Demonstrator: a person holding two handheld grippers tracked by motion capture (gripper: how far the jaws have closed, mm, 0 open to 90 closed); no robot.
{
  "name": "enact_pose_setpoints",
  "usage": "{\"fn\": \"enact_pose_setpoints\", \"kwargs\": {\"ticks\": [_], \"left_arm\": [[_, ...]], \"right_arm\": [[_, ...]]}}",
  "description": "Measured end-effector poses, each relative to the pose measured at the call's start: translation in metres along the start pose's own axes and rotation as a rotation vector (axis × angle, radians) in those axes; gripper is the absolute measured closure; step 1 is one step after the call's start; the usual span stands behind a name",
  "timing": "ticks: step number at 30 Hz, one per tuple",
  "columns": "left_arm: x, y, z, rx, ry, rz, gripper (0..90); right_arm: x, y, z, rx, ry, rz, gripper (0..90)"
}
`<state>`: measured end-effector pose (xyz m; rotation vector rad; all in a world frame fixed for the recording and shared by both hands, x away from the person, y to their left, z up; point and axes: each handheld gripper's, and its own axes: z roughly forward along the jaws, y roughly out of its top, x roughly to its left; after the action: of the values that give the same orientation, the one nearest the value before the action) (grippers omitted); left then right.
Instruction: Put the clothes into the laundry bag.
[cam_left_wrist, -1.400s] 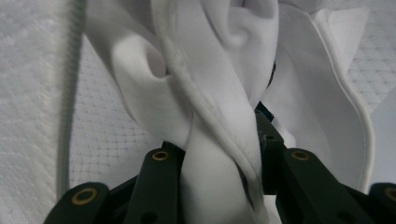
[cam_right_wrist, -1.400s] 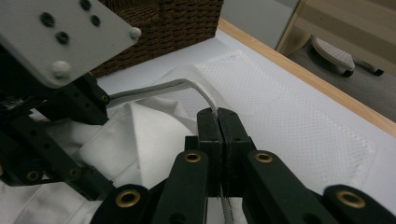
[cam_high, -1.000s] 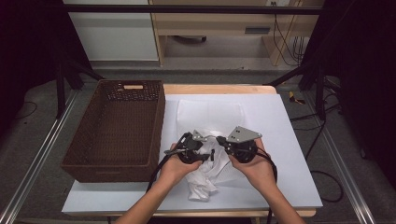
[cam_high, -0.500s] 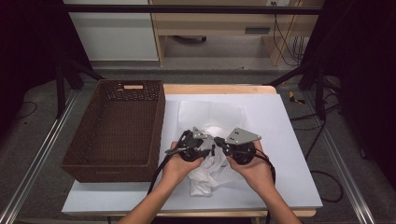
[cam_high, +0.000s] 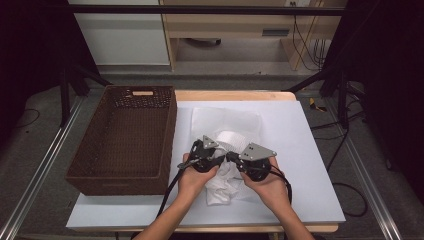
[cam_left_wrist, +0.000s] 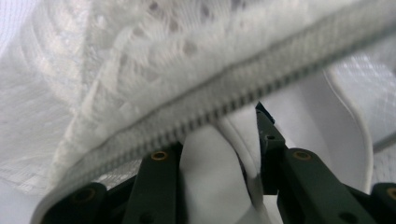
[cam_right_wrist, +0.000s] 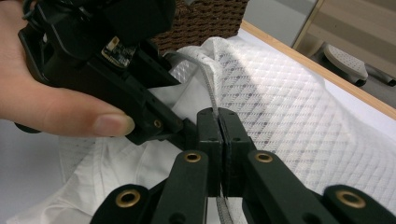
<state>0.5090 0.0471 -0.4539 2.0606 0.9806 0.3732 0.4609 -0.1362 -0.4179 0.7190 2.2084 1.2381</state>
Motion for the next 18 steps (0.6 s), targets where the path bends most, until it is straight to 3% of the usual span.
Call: {"fn": "enact_pose_setpoints", "kwargs": {"ticks": [3,14,18], "left_arm": [[-0.0022,0.0002,0.0020,-0.019,0.014,-0.009,67.6],[-0.0066,0.0028,0.0066,-0.017,0.059,-0.001,66.1],[-0.0069,0.0035,0.0100,-0.006,0.073,0.023,62.3]], "right_arm": [[0.0005,-0.0053,0.0010,-0.008,0.001,0.012,89.1],[-0.0041,-0.0075,0.0014,-0.033,-0.005,0.031,89.1],[-0.0049,-0.0081,0.0013,-0.039,-0.011,0.029,89.1]]}}
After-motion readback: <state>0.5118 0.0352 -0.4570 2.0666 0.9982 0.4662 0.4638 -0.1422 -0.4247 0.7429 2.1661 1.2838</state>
